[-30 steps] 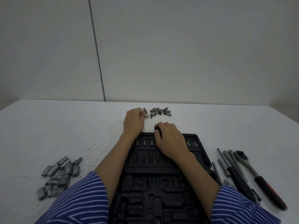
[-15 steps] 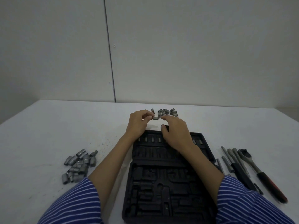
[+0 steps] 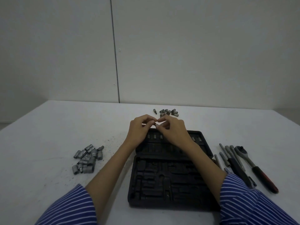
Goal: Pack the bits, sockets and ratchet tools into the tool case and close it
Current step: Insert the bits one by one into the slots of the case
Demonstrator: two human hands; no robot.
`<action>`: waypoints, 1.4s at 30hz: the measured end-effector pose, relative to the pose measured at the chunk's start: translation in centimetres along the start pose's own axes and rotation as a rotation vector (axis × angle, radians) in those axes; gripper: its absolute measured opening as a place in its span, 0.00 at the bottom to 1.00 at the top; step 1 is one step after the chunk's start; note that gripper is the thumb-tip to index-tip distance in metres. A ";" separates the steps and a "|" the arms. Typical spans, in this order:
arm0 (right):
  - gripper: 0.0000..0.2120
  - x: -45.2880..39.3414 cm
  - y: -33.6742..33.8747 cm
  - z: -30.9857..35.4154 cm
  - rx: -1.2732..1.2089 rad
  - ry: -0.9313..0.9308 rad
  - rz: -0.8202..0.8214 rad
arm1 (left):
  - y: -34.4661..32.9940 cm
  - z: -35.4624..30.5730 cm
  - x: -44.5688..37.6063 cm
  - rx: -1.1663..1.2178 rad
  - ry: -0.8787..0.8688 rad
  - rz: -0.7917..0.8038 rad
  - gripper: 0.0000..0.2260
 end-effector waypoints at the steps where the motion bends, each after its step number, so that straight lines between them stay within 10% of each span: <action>1: 0.09 0.2 0.0 0.0 -0.003 -0.005 -0.005 | 0.1 0.2 0.2 0.002 0.013 -0.004 0.07; 42: 0.11 5.3 -3.2 2.6 0.180 0.184 0.169 | 0.4 3.0 1.2 -0.120 0.180 -0.142 0.16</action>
Point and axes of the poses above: each hand's wrist, its own x-axis away from the middle knuckle, its own y-axis out of the back of the hand, z = x × y, the point moved 6 cm from there along -x, towards the middle knuckle, and after that the axes turned 7 degrees about -z, right-handed, at the moved point
